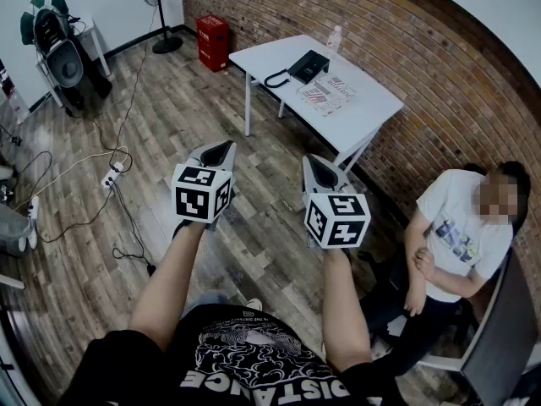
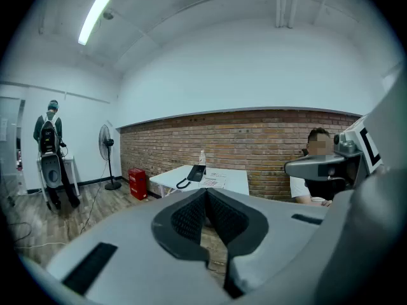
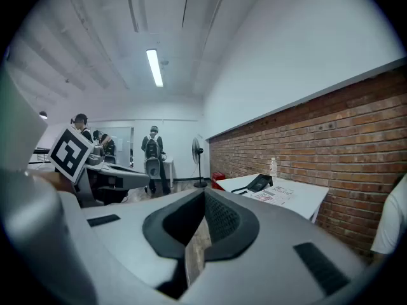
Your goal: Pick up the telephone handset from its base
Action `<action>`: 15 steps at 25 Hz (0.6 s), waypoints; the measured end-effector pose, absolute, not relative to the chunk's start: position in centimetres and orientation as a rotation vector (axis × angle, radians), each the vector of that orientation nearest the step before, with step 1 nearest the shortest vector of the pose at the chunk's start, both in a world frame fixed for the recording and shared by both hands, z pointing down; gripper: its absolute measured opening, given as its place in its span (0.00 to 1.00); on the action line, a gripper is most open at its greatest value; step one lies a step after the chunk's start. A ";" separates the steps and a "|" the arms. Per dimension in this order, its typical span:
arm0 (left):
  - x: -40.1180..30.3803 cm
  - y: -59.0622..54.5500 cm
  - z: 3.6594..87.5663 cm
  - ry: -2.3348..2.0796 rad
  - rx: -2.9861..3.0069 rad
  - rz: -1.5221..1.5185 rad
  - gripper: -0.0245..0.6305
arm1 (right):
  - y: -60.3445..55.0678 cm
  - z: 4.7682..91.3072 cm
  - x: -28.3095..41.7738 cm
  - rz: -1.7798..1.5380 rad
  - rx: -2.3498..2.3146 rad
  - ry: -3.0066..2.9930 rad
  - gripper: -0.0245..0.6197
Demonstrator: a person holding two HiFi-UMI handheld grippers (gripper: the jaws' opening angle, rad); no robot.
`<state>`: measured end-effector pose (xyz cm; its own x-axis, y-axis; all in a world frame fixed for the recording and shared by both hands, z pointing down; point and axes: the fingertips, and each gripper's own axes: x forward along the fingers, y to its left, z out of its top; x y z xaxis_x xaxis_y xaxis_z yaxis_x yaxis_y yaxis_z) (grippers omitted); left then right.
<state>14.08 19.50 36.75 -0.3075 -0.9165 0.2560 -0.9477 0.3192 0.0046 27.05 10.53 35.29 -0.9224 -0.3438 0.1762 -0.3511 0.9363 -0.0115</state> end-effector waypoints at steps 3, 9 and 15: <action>13.9 19.2 36.5 -2.372 1.707 0.211 0.05 | 10.5 35.4 27.2 0.069 0.527 -2.920 0.04; 13.1 18.2 36.9 -2.359 1.720 0.209 0.05 | 9.4 35.9 26.2 0.080 0.524 -2.912 0.04; 11.1 15.6 37.7 -2.325 1.749 0.198 0.05 | 7.5 36.8 23.9 0.091 0.515 -2.897 0.04</action>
